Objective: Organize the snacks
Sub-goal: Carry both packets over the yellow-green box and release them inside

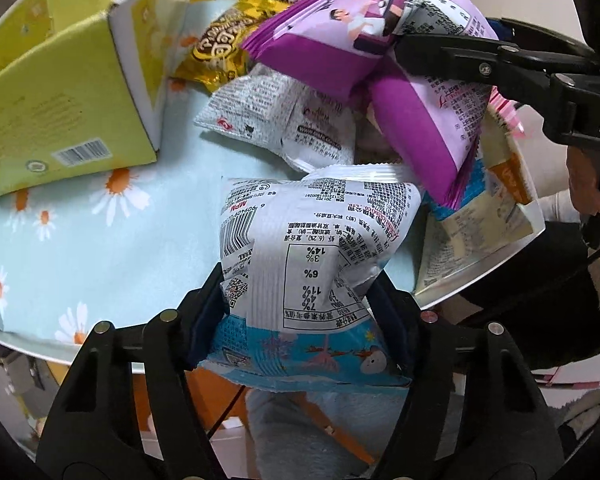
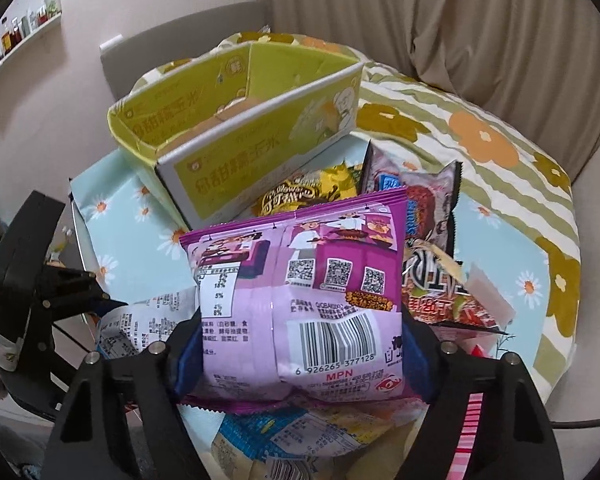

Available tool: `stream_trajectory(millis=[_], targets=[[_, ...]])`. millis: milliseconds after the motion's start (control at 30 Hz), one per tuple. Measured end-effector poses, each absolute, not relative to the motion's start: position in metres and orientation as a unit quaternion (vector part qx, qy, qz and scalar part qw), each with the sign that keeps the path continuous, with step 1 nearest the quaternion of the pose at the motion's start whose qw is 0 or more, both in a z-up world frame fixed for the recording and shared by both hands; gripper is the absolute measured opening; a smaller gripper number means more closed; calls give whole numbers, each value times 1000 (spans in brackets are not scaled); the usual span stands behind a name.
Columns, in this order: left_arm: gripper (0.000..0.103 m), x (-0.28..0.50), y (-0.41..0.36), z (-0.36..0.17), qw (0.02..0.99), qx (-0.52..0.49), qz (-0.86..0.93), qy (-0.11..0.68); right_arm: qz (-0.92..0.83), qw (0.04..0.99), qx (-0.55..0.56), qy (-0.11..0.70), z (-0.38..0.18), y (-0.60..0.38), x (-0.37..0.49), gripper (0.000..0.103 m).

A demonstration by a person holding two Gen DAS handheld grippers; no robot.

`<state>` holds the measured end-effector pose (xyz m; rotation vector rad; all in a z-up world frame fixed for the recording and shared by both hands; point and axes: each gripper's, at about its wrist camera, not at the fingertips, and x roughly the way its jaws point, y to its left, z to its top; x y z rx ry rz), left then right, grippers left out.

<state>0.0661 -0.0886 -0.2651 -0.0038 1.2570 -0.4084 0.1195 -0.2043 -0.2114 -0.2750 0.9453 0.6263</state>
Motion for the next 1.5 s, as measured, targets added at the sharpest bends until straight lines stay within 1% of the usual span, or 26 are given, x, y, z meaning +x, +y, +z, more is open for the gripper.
stream_trajectory(millis=[133,367,500,600,633,733,1000,1133,1233,1333,1500], targets=[[65,62,-81,-251,800,-8,-181,572,293,844,-117,435,-193,-208,114,75],[65,49,-47,-198,831,-33,-144,536,289,863,-88,406,-143,-211,105,75],[65,57,-30,-163,850,-49,-123,510,285,872,-78,389,-115,-207,107,75],[65,75,-6,-144,864,-56,-106,489,282,880,-75,375,-97,-196,116,75],[65,85,-11,-143,866,-56,-102,486,279,882,-73,372,-92,-191,120,75],[65,106,18,-130,876,-64,-88,470,266,889,-61,369,-81,-175,136,75],[65,186,88,-106,887,-52,-70,453,219,897,-5,384,-71,-123,190,75],[65,239,119,-107,888,-46,-68,452,179,899,4,399,-76,-86,224,75],[65,280,135,-118,884,-38,-71,461,151,899,15,410,-84,-65,247,75],[65,321,142,-137,875,-24,-81,476,122,899,18,420,-94,-48,267,75],[65,368,141,-172,859,-7,-92,504,74,895,21,439,-114,-36,293,75]])
